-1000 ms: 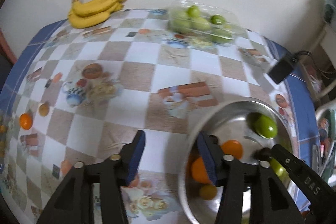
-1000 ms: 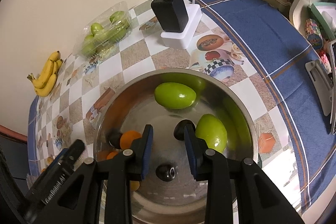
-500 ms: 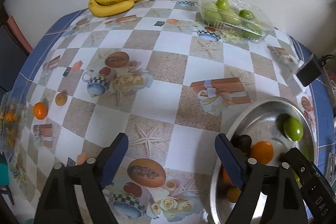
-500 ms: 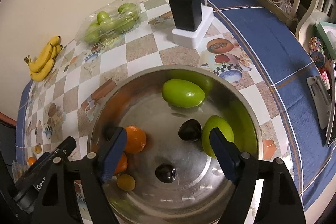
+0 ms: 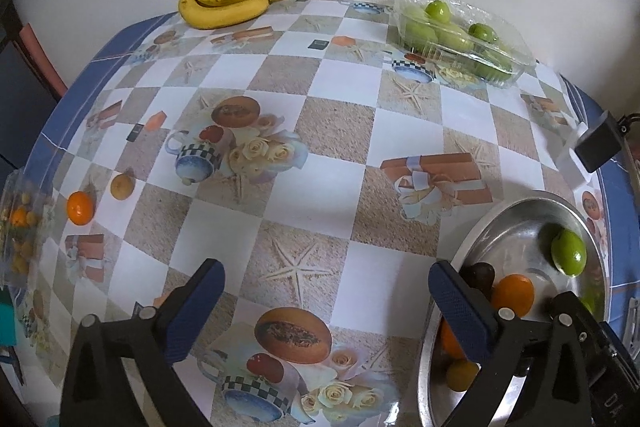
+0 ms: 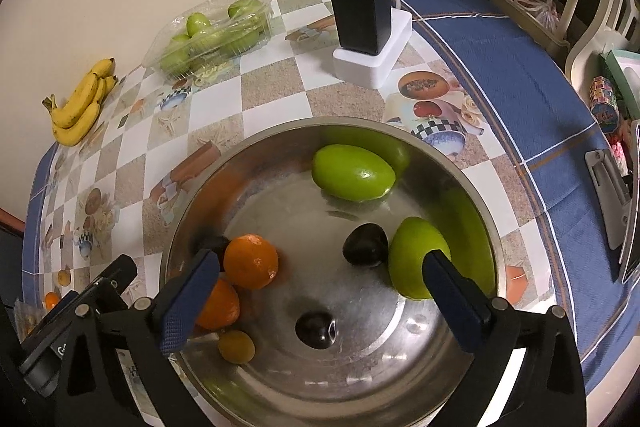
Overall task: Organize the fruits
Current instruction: 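Withdraw both open grippers from the steel bowl toward the loose fruit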
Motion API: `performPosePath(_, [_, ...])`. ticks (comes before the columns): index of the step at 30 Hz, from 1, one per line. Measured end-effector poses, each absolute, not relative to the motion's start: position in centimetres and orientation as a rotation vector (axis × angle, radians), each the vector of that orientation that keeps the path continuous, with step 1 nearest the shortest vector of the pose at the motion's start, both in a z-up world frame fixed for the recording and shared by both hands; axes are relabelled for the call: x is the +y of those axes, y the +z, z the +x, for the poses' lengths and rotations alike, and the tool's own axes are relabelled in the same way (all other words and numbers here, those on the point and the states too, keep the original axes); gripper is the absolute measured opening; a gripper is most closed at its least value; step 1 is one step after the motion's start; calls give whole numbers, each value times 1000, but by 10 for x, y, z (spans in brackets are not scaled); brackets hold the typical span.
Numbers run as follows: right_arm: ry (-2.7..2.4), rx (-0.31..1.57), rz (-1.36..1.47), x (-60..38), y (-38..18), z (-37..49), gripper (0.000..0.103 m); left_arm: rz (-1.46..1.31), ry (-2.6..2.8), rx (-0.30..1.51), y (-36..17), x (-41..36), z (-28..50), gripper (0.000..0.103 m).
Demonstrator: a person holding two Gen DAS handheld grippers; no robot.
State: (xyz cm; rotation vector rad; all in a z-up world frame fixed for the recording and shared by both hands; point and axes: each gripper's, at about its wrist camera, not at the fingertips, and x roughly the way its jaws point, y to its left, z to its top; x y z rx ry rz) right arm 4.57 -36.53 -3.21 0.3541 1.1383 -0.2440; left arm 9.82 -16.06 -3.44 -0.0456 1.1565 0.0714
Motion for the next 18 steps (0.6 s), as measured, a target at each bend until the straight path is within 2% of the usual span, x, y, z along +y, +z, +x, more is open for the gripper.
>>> performPosePath(18, [-169,1155,345,-327,-26,52,102,18,23,1156,-23,-128,107,103])
